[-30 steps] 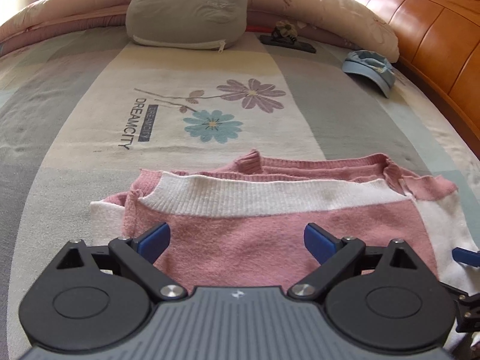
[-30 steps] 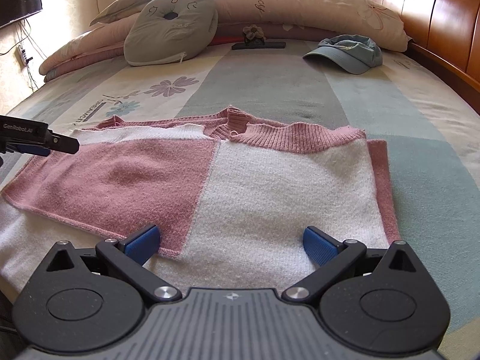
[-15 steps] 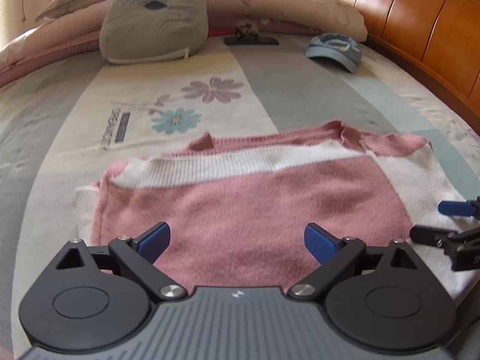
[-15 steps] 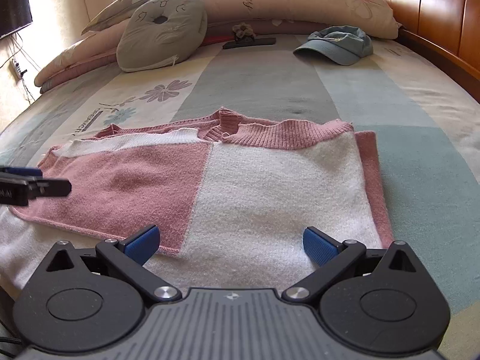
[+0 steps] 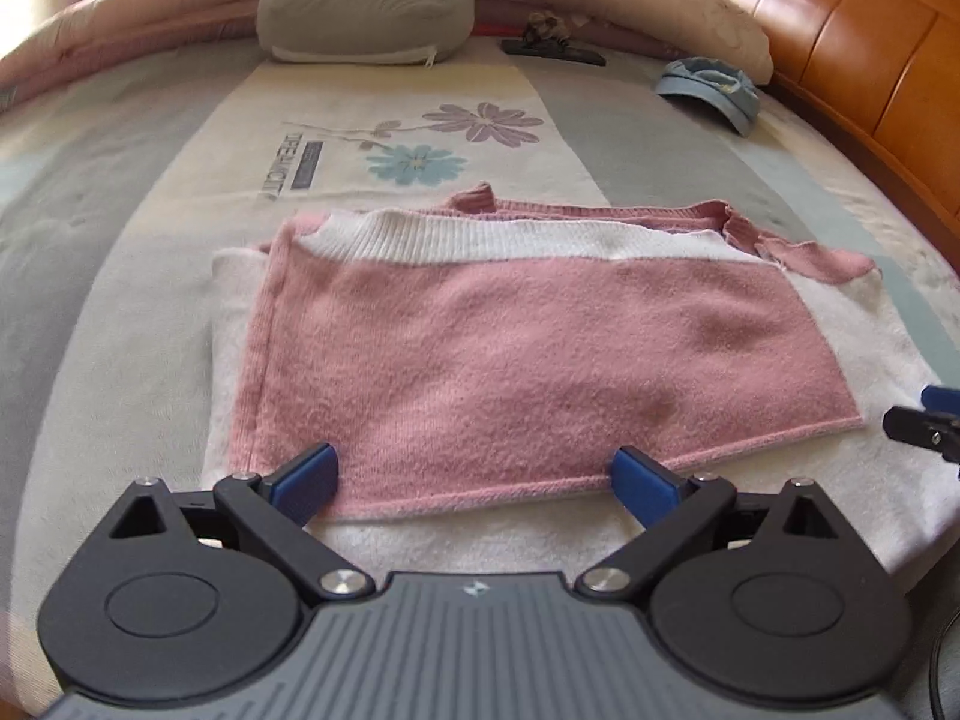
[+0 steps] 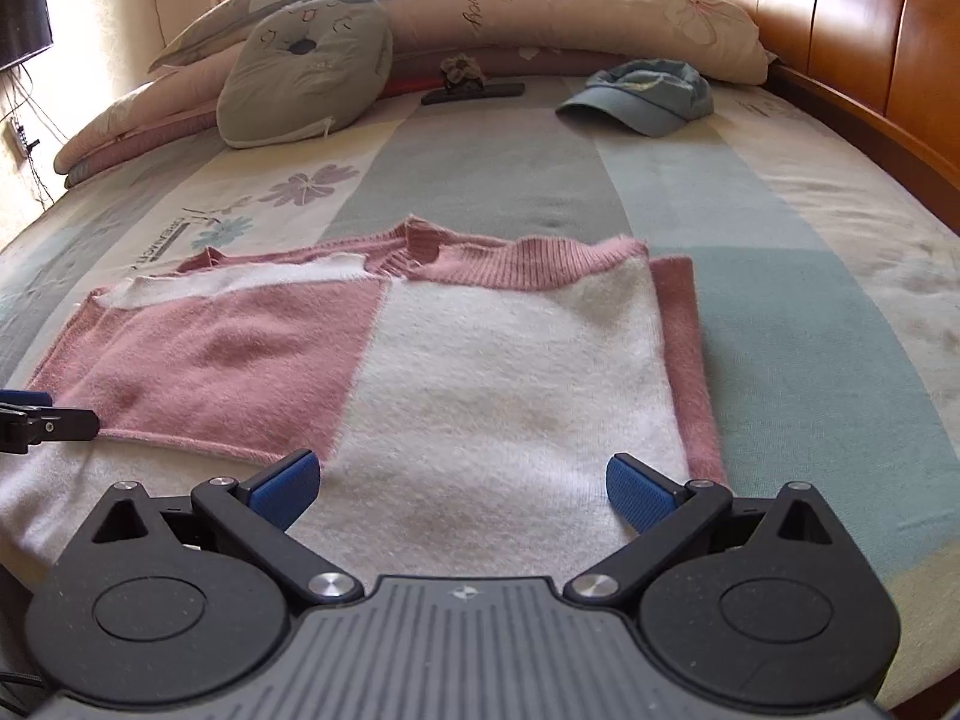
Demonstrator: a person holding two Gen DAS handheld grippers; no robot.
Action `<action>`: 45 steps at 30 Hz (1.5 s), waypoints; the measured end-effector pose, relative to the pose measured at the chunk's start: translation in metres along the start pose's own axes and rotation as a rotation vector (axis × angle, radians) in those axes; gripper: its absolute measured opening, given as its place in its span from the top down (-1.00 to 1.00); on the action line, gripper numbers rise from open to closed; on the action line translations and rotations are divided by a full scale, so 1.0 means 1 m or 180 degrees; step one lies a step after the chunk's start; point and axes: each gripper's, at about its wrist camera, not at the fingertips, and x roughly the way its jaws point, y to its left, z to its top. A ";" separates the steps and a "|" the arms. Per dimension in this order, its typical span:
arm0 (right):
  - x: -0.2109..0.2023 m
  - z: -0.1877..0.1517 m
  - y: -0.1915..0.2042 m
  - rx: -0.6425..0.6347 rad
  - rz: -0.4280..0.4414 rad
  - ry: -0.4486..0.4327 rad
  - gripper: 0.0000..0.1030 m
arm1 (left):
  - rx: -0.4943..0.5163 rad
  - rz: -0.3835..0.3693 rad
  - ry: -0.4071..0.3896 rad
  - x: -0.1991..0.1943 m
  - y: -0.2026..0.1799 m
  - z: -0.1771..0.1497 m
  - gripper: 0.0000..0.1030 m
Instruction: Fold clothes
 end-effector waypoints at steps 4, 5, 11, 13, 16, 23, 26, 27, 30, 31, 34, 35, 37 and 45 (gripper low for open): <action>-0.004 -0.003 0.000 0.0006 0.0009 0.0004 -1.00 | -0.0136 -0.0057 -0.0039 -0.007 0.010 0.000 -0.90; -0.005 -0.003 0.000 0.0021 0.0006 0.0000 -1.00 | -0.0177 -0.0068 -0.0069 -0.011 0.013 0.002 -0.90; -0.011 -0.003 -0.001 0.0140 0.0076 -0.0003 -1.00 | -0.0439 -0.0263 -0.0196 -0.030 0.041 0.012 -0.90; -0.011 -0.002 0.001 0.0160 0.0085 -0.0004 -1.00 | -0.0407 -0.0333 -0.0163 -0.031 0.041 0.009 -0.90; -0.011 -0.002 0.004 0.0173 0.0093 0.0009 -1.00 | -0.0409 -0.0435 -0.0078 -0.027 0.037 -0.001 -0.90; -0.022 -0.001 0.008 0.0113 0.0170 -0.0054 -1.00 | -0.0242 -0.0701 0.0058 -0.045 0.011 -0.025 -0.90; -0.027 0.000 0.007 0.0148 0.0205 -0.0090 -1.00 | -0.0271 -0.0857 0.0253 -0.043 0.008 -0.039 -0.90; -0.026 -0.001 0.007 0.0160 0.0203 -0.0082 -1.00 | -0.0278 -0.0848 0.0264 -0.043 0.008 -0.041 -0.90; -0.023 -0.005 0.006 0.0166 0.0151 -0.0014 -1.00 | -0.0295 -0.0798 0.0268 -0.046 0.008 -0.044 -0.89; -0.023 -0.006 0.005 0.0164 0.0134 0.0011 -1.00 | -0.0300 -0.0781 0.0270 -0.048 0.008 -0.046 -0.89; -0.027 -0.011 0.003 0.0184 0.0167 0.0017 -1.00 | -0.0269 -0.0849 0.0258 -0.050 0.004 -0.046 -0.90; -0.029 -0.012 0.002 0.0199 0.0191 0.0015 -1.00 | -0.0249 -0.0896 0.0251 -0.050 0.001 -0.046 -0.91; -0.033 -0.015 0.001 0.0221 0.0230 0.0009 -1.00 | -0.0253 -0.0952 0.0304 -0.046 -0.002 -0.048 -0.92; -0.055 -0.036 -0.008 0.0220 0.0239 -0.0014 -1.00 | -0.0163 -0.0717 0.0255 -0.049 -0.008 -0.050 -0.91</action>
